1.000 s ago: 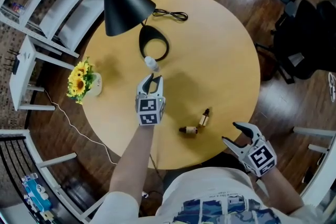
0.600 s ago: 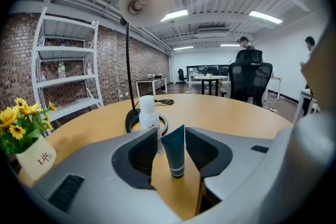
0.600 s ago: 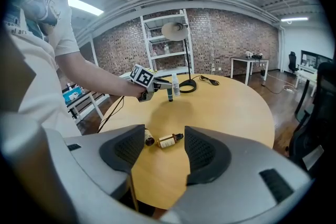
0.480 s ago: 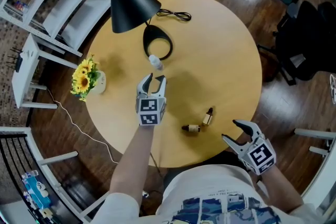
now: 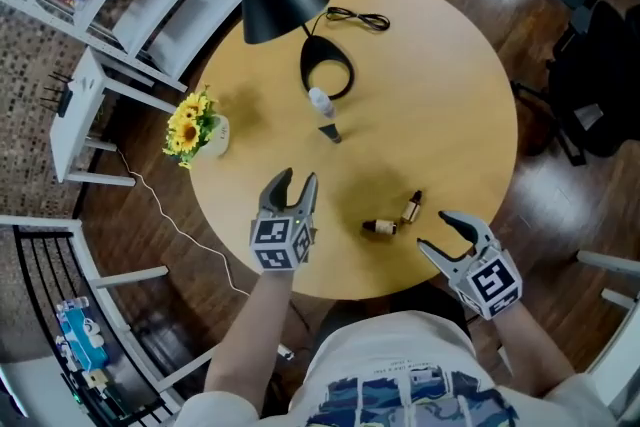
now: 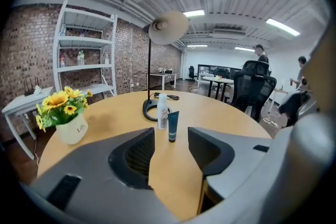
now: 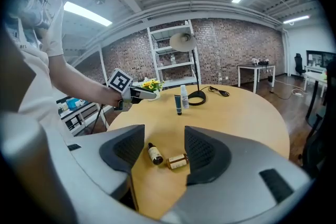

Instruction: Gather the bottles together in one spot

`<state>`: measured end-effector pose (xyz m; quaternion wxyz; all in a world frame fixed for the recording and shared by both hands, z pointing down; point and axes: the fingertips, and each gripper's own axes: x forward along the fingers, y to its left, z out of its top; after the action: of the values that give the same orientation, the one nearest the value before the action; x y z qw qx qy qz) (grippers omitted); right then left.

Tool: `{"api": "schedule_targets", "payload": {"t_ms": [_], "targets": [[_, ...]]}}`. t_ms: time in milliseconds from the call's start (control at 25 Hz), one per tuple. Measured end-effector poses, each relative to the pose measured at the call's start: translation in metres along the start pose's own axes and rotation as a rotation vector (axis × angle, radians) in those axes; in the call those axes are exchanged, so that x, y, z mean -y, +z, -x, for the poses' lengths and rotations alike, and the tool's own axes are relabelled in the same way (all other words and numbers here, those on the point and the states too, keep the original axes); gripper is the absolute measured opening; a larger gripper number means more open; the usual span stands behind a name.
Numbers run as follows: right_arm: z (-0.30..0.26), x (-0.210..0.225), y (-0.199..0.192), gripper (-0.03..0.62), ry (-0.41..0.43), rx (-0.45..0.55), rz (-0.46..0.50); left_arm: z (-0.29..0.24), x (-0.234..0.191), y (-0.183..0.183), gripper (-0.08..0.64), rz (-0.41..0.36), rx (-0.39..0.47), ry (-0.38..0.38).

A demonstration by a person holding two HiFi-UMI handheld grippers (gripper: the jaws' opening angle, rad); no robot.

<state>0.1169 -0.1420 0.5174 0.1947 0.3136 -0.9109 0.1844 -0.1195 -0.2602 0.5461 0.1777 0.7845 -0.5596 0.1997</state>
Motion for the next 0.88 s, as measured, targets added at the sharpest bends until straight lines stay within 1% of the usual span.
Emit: {"api": "schedule_targets", "payload": {"t_ms": [160, 280, 320, 400, 520, 640, 760, 880], "targets": [[-0.004, -0.015, -0.002, 0.264, 0.022, 0.010, 0.013, 0.046, 0.022, -0.020, 0.198, 0.086, -0.014, -0.033], [0.003, -0.032, 0.000, 0.264, -0.002, 0.019, 0.028, 0.083, 0.032, -0.033, 0.198, 0.159, -0.004, -0.050], [0.007, -0.039, 0.000, 0.262, -0.016, 0.023, 0.031, 0.096, 0.036, -0.036, 0.198, 0.170, -0.001, -0.062], [0.018, -0.058, -0.001, 0.262, -0.046, 0.039, 0.040, 0.125, 0.043, -0.043, 0.198, 0.164, 0.004, -0.095], [0.035, -0.091, -0.008, 0.262, -0.092, 0.046, 0.053, 0.171, 0.054, -0.049, 0.198, 0.131, 0.029, -0.163], [0.052, -0.129, -0.016, 0.262, -0.148, 0.058, 0.016, 0.219, 0.061, -0.063, 0.198, 0.106, 0.042, -0.218], [0.068, -0.171, -0.026, 0.262, -0.197, 0.062, -0.014, 0.269, 0.064, -0.078, 0.198, 0.115, 0.059, -0.241], [0.081, -0.222, -0.042, 0.262, -0.212, 0.043, -0.025, 0.321, 0.063, -0.101, 0.198, 0.109, 0.046, -0.251]]}}
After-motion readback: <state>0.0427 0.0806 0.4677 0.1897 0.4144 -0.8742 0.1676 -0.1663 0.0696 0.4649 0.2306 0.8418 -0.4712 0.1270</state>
